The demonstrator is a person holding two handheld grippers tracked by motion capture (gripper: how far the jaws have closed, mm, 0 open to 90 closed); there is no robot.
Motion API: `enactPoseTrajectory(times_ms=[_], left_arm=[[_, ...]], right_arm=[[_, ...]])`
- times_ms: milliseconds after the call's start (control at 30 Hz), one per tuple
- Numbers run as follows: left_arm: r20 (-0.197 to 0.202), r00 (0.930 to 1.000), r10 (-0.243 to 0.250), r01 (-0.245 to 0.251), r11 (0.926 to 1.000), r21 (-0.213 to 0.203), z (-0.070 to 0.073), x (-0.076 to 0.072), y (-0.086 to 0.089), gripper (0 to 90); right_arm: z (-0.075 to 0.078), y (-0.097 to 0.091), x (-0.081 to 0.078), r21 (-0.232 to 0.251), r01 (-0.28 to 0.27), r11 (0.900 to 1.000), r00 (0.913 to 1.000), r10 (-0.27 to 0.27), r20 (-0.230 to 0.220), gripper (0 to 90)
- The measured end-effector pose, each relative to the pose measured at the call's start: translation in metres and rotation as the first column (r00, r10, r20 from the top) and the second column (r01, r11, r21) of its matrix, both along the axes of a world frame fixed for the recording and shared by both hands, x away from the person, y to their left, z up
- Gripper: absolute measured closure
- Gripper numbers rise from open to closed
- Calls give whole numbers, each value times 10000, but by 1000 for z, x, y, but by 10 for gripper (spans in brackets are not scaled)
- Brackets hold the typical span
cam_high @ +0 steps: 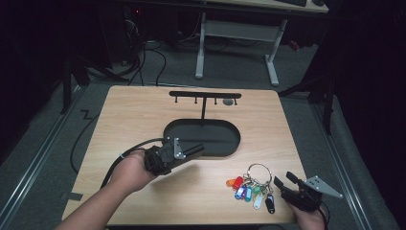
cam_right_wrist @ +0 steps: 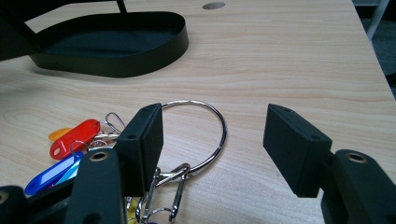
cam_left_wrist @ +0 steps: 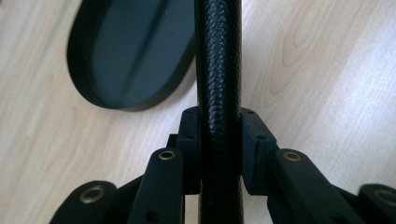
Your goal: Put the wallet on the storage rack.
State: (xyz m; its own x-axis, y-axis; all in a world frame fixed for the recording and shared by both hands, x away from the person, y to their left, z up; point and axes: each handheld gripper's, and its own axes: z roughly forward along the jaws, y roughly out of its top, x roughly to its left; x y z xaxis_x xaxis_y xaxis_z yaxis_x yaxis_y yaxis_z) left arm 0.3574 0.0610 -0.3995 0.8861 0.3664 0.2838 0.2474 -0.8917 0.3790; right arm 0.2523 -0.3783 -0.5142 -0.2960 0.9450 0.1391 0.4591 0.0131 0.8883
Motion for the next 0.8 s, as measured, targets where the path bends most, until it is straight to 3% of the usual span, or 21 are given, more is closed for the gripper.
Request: enactPoseTrajectory(times_ms=[333, 533, 700, 800], left_arm=[[785, 9968, -169, 158, 9998, 144, 3, 11, -7, 732], [1431, 9885, -497, 418, 9975, 578, 4, 15, -12, 732], [2163, 9724, -874, 716, 9942, 797, 6, 19, -17, 732], [2407, 9638, -1146, 935, 9909, 973, 5, 23, -23, 732]], right_arm=[[1, -6, -5, 64, 191, 9998, 9998, -191, 68, 383], [0, -6, -6, 16, 186, 9998, 9998, -186, 29, 383], [0, -7, -8, 39, 252, 9997, 9997, -252, -3, 383], [0, -8, -9, 52, 289, 9996, 9996, -289, -23, 383]])
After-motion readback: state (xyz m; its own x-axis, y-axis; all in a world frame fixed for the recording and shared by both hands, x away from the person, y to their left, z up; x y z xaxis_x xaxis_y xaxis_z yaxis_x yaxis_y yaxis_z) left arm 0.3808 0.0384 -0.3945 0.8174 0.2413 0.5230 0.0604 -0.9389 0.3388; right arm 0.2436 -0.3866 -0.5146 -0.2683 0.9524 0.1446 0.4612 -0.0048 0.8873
